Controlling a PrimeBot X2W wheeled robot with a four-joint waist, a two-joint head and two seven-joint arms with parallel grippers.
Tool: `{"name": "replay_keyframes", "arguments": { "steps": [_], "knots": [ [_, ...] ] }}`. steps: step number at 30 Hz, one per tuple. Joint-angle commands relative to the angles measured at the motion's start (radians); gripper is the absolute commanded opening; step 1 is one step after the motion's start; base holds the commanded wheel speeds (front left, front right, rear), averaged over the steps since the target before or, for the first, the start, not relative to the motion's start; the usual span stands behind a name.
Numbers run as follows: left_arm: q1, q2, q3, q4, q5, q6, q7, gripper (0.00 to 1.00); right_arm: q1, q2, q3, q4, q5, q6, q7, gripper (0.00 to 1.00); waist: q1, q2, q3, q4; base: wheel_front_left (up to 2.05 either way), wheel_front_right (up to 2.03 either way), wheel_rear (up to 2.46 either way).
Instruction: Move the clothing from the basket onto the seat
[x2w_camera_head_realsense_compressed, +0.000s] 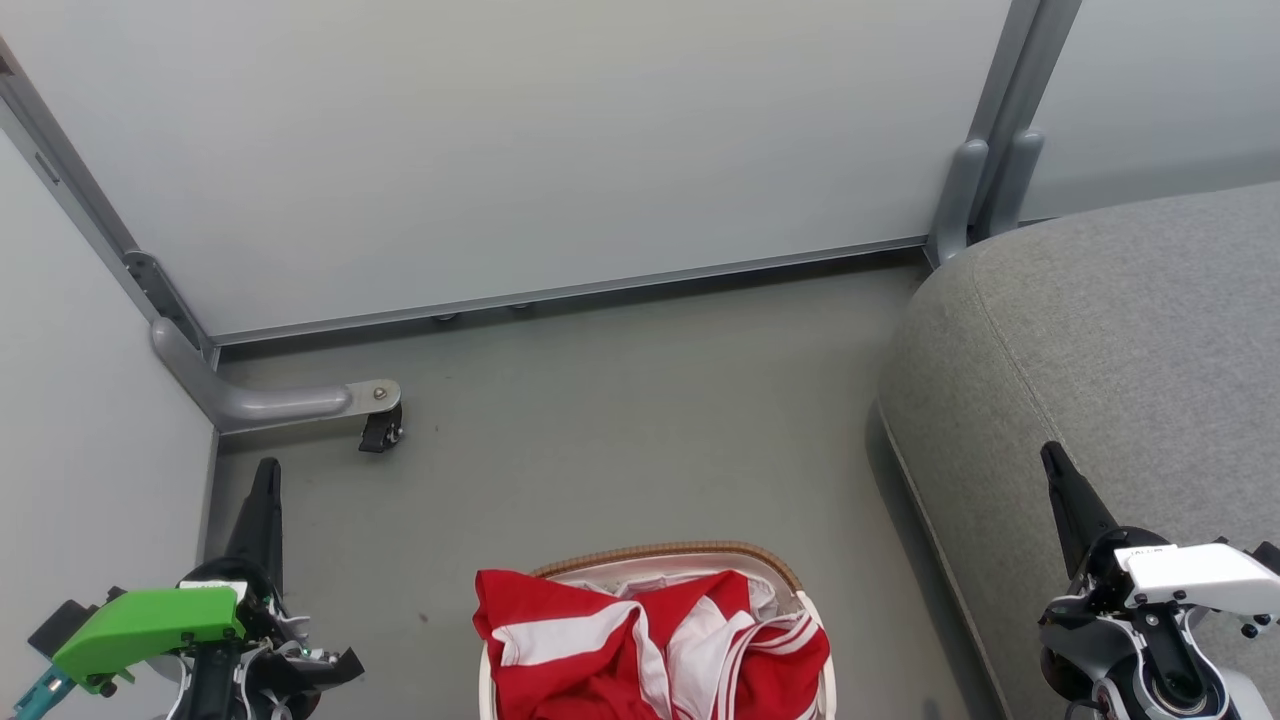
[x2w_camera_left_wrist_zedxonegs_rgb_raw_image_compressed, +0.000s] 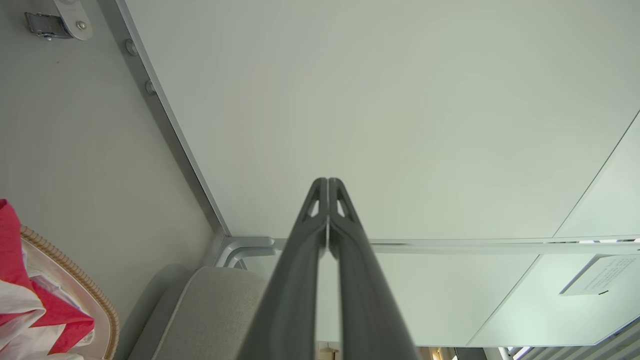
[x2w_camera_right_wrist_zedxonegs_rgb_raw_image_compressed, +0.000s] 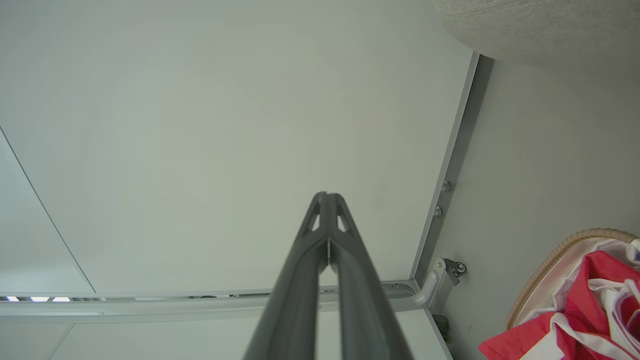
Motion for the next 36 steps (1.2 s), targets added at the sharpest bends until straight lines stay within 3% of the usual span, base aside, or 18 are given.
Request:
{"name": "replay_keyframes", "arguments": {
  "steps": [1,17,18,27,36],
  "knots": [
    [0.008,0.001,0.004,0.0,0.007,-0.004,0.001,0.0,0.011,-0.002,-0.003,-0.001,-0.004,0.001,0.003,0.0,0.0,0.0,0.0,0.0,0.0,0.0,0.0],
    [0.008,0.0,0.005,0.001,0.008,-0.004,0.002,0.0,0.011,-0.002,-0.003,-0.001,-0.004,0.001,0.004,0.0,0.0,0.0,0.0,0.0,0.0,0.0,0.0],
    [0.0,-0.001,0.001,0.004,0.0,0.0,0.001,1.0,0.0,0.001,0.0,0.003,-0.001,0.0,0.0,1.0,0.0,0.0,0.0,0.0,0.0,0.0,0.0],
    [0.01,-0.001,-0.012,0.042,0.041,0.001,-0.028,1.0,0.004,-0.002,0.023,0.022,-0.036,0.0,-0.028,1.0,0.0,0.0,0.002,0.0,0.0,0.0,0.0],
    [0.009,0.007,-0.029,0.041,0.207,0.0,-0.071,1.0,-0.012,-0.016,0.045,0.021,-0.195,0.0,-0.072,1.0,0.0,0.0,0.004,0.0,0.0,0.0,0.0]
  ]
}}
